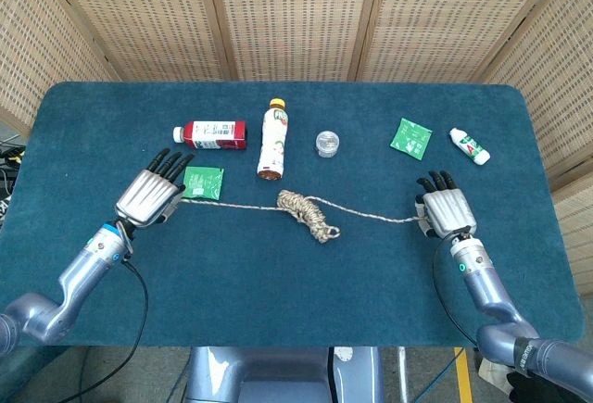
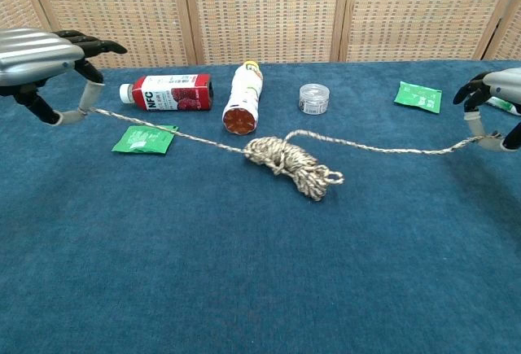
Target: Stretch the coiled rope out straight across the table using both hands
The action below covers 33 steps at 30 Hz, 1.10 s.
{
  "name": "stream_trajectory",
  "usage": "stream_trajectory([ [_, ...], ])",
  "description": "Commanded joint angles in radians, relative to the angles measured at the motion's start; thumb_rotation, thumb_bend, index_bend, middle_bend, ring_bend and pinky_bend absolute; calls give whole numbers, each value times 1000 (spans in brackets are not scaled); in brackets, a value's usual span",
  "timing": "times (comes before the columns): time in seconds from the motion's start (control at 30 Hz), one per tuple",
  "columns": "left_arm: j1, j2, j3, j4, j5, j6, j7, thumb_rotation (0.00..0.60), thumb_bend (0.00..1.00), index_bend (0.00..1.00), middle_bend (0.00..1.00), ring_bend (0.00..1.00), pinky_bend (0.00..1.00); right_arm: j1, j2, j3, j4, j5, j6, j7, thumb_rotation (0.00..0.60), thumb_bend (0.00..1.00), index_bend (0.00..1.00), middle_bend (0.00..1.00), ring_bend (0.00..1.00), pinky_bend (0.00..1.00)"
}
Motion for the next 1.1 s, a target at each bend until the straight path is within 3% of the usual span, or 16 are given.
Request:
stream_trajectory([
  [0.03, 31, 24, 5, 30, -7, 15, -43, 600, 507, 677, 0, 0, 0, -7, 6, -4, 5, 2, 8, -6, 600, 510, 718, 156, 0, 0],
  [0.43, 82, 35, 17, 119, 26, 11, -179, 600, 508, 678, 0, 0, 0, -41, 26, -23, 42, 3, 28, -24, 600, 510, 718, 156, 0, 0],
  [0.5, 82, 29, 17, 121, 35, 10, -184, 600, 502, 673, 0, 0, 0, -44, 25, -22, 41, 8, 26, -22, 600, 493, 678, 150, 0, 0],
  [0.53, 83, 27, 17, 121, 38, 10, -186, 600, 454, 629, 0, 0, 0, -45, 26, -22, 40, 10, 25, -22, 600, 473, 617, 140, 0, 0],
  [0.57, 83, 24, 16, 122, 44, 11, -191, 600, 386, 556, 0, 0, 0, -46, 28, -23, 37, 15, 16, -22, 600, 390, 456, 107, 0, 0],
  [0.63, 86, 23, 16, 116, 47, 9, -199, 600, 149, 242, 0, 0, 0, -51, 37, -21, 17, 26, 1, -2, 600, 160, 138, 35, 0, 0],
  [0.67, 88, 26, 13, 110, 48, 10, -206, 600, 44, 83, 0, 0, 0, -55, 40, -17, 8, 15, 7, 22, 600, 47, 28, 8, 0, 0],
  [0.7, 91, 31, 10, 104, 46, 11, -211, 600, 2, 5, 0, 0, 0, -60, 41, -15, 3, 1, 18, 43, 600, 1, 0, 0, 0, 0],
  [0.93, 134, 97, -29, 0, -11, 50, -246, 600, 0, 0, 0, 0, 0, -104, 57, -15, -24, -106, 122, 154, 600, 0, 0, 0, 0, 0],
  [1.1, 236, 168, -56, -173, -106, 171, -207, 600, 0, 0, 0, 0, 0, -181, 86, -23, -84, -184, 273, 222, 600, 0, 0, 0, 0, 0],
])
